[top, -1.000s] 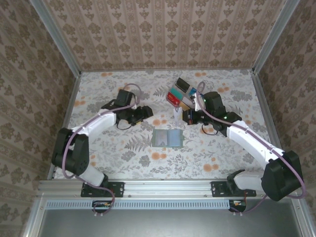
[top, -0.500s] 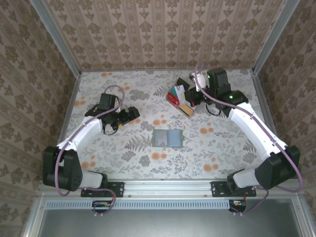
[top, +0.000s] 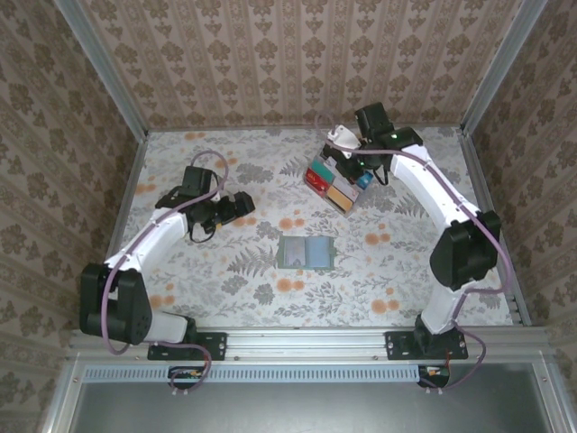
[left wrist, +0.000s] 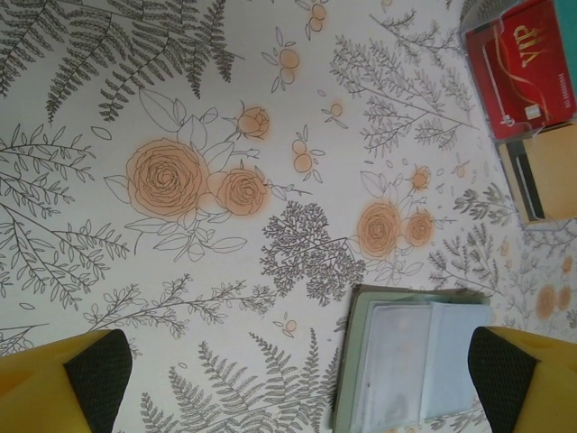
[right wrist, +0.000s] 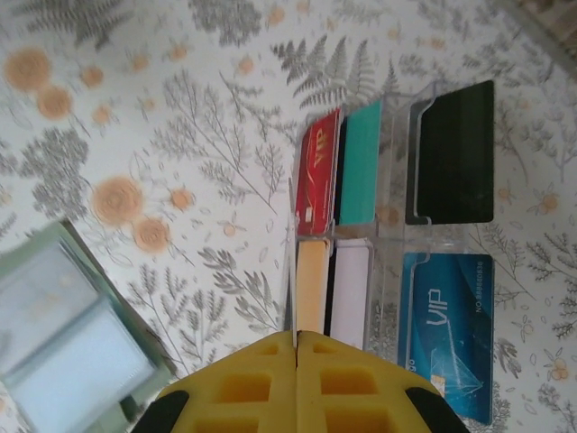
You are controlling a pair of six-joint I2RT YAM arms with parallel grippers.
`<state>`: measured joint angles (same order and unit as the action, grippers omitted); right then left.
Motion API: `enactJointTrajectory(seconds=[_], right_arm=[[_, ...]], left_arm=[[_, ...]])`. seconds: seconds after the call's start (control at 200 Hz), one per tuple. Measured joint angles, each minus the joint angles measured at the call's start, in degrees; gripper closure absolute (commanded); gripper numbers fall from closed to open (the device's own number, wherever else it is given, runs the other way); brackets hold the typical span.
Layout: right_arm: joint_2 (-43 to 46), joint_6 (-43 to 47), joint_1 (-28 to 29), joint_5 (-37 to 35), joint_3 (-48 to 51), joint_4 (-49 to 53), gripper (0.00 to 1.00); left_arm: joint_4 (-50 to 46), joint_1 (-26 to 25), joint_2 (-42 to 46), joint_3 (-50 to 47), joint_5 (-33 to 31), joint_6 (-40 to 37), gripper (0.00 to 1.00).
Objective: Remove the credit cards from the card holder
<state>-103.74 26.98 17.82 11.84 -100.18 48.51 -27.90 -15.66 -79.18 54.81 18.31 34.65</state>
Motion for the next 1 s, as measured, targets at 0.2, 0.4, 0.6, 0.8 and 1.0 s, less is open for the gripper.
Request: enactJointTrajectory(seconds=[0.2,0.4,0.6,0.8,1.0], right_arm=[[-5.3,3.8,0.0,-2.9,-2.1,3.2,1.0],[-9.0,4.5,0.0,-5.7,-3.7,4.5,1.0],[-12.6,4.3,0.0,-9.1,-5.4,5.3,1.0],[-15.0,3.2,0.0,-10.2,-6.6,6.3,1.0],[-16.9,1.4,-0.1,-10.2,-8.2,7.6,1.0]], left_arm=[[0.2,0.0,-1.2,0.0,0.0,0.0,0.0],[1.0,0.0,-1.7,-0.1,0.2,0.0,0.0],[2.1,0.0,-1.8,-1.2,0.5,0.0,0.0],[3.0,0.0,-1.8,-2.0,0.9,0.0,0.0],[3.5,0.0,-1.8,-2.7,1.0,0.0,0.0]])
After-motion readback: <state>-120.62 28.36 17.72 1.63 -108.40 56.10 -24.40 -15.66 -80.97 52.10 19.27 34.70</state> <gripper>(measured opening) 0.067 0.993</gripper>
